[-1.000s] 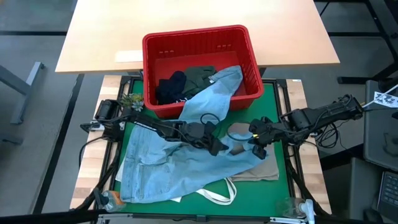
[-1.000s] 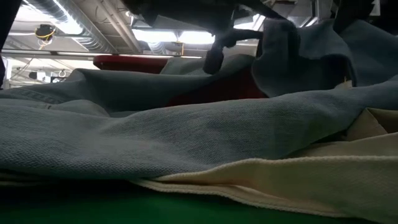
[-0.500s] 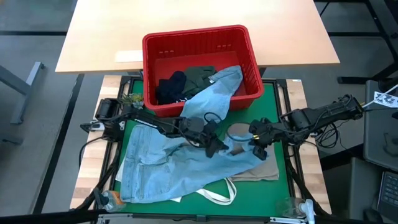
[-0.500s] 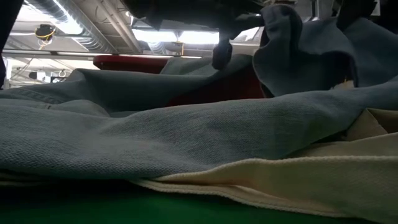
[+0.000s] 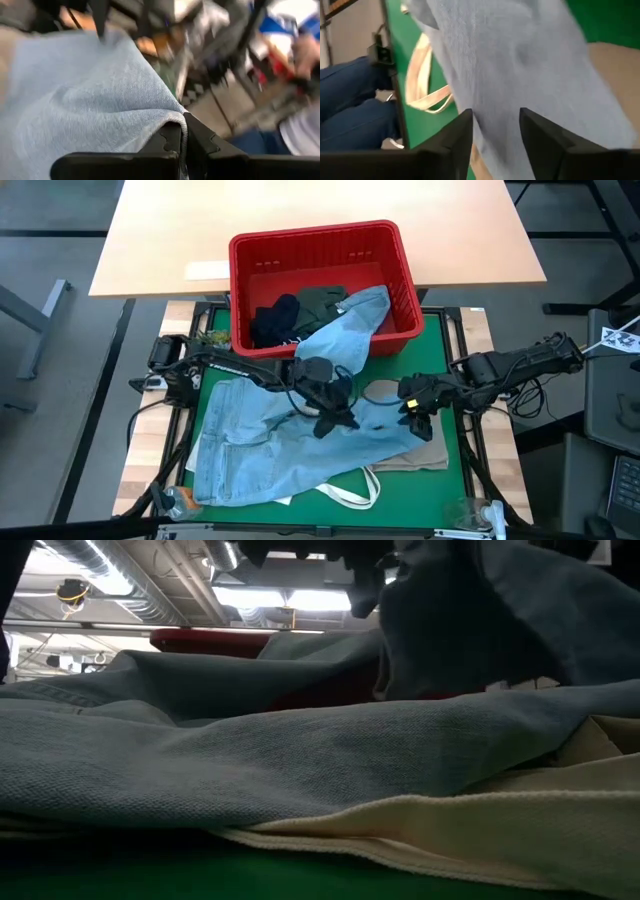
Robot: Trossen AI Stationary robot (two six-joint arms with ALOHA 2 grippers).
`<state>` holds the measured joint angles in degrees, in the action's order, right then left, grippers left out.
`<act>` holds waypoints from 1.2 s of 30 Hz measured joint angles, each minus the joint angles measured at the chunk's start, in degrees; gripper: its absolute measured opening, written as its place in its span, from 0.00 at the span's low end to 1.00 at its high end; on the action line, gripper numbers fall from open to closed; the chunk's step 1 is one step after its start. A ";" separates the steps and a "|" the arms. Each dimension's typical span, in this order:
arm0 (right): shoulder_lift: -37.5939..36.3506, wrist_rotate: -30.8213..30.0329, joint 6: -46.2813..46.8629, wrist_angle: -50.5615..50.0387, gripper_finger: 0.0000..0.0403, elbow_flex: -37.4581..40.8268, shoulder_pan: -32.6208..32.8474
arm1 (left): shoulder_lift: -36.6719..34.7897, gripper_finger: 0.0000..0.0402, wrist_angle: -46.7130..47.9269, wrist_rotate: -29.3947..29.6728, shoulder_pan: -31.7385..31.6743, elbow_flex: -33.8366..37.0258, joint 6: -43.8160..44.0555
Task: Fold Laundry from Bin
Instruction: Fold the light blue pants
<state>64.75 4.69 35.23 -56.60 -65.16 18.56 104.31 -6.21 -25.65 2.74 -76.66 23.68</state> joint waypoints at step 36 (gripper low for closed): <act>17.24 20.42 -17.90 3.70 0.43 1.53 -0.58 | 0.01 0.00 4.32 19.70 -1.13 -1.20 -7.38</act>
<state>81.99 25.11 17.32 -52.89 -63.64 17.98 104.32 -1.89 -5.96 1.61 -77.87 16.30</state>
